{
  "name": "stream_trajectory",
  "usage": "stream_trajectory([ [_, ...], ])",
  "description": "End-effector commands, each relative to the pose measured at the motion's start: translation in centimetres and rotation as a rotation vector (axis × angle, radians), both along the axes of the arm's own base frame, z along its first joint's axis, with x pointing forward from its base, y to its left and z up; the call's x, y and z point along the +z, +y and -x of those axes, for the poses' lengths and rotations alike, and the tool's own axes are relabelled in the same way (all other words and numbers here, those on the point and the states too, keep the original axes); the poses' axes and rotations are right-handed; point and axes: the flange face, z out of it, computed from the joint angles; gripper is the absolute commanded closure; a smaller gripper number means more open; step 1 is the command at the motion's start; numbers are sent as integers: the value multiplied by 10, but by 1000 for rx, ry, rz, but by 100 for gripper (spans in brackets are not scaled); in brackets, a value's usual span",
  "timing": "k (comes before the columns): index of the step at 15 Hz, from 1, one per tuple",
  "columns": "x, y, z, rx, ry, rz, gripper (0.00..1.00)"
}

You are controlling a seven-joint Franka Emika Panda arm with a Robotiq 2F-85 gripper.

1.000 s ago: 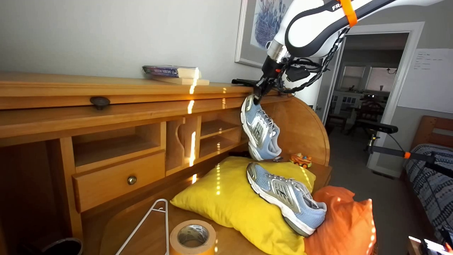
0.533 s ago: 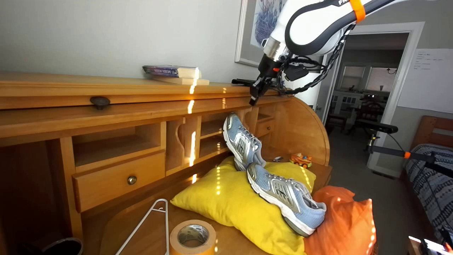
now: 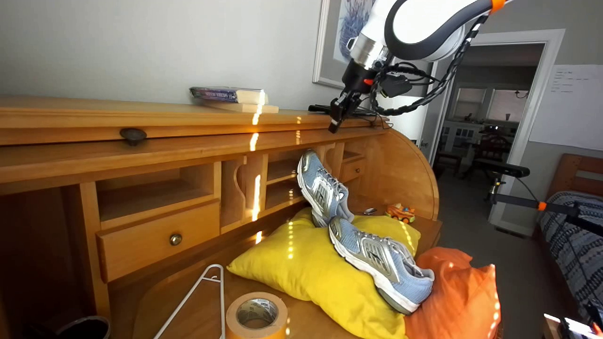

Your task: Move the yellow pillow backwards, then put the shoes on the yellow pillow

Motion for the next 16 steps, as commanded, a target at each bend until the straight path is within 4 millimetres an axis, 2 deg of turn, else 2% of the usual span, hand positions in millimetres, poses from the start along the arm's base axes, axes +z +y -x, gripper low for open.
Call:
stream_trajectory([
  [1, 0, 4, 18, -13, 20, -2, 93],
  [2, -1, 4, 21, -15, 22, -6, 91],
  [3, -2, 5, 24, -15, 24, -11, 84],
  [4, -5, 5, 29, -21, 25, -13, 82],
  [5, -7, 5, 33, -28, 33, -18, 65],
  [13, -14, 2, 66, -94, 32, -68, 7],
  [14, -15, 2, 70, -101, 32, -77, 1],
  [16, -14, 1, 78, -129, 21, -99, 0],
])
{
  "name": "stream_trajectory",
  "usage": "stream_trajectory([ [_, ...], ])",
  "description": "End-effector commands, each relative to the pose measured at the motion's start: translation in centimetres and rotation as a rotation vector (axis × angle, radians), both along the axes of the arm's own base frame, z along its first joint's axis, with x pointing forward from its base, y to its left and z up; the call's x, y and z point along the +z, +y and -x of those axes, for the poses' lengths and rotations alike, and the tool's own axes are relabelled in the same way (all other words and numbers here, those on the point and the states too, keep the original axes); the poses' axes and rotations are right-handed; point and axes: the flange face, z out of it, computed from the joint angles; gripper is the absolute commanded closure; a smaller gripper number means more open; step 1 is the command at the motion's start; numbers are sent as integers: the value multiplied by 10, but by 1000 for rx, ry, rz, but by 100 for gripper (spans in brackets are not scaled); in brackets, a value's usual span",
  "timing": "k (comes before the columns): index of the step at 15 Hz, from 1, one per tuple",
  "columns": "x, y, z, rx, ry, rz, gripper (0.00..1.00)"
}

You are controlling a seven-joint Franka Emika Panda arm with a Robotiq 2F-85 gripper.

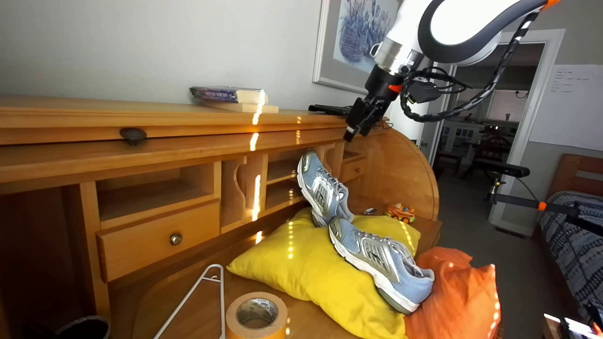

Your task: Move the yellow pillow backwards, then put the shoes on the yellow pillow

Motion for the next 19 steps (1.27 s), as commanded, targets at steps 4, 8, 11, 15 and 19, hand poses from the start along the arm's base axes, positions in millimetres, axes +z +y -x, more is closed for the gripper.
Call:
stream_trajectory([
  [4, 4, 1, 36, -107, -38, -66, 0],
  [8, 9, 3, 50, -164, -44, -98, 0],
  [11, 13, 3, 60, -178, -46, -99, 0],
  [15, 17, 1, 52, -161, -60, -87, 0],
  [19, 16, 2, 51, -159, -58, -87, 0],
])
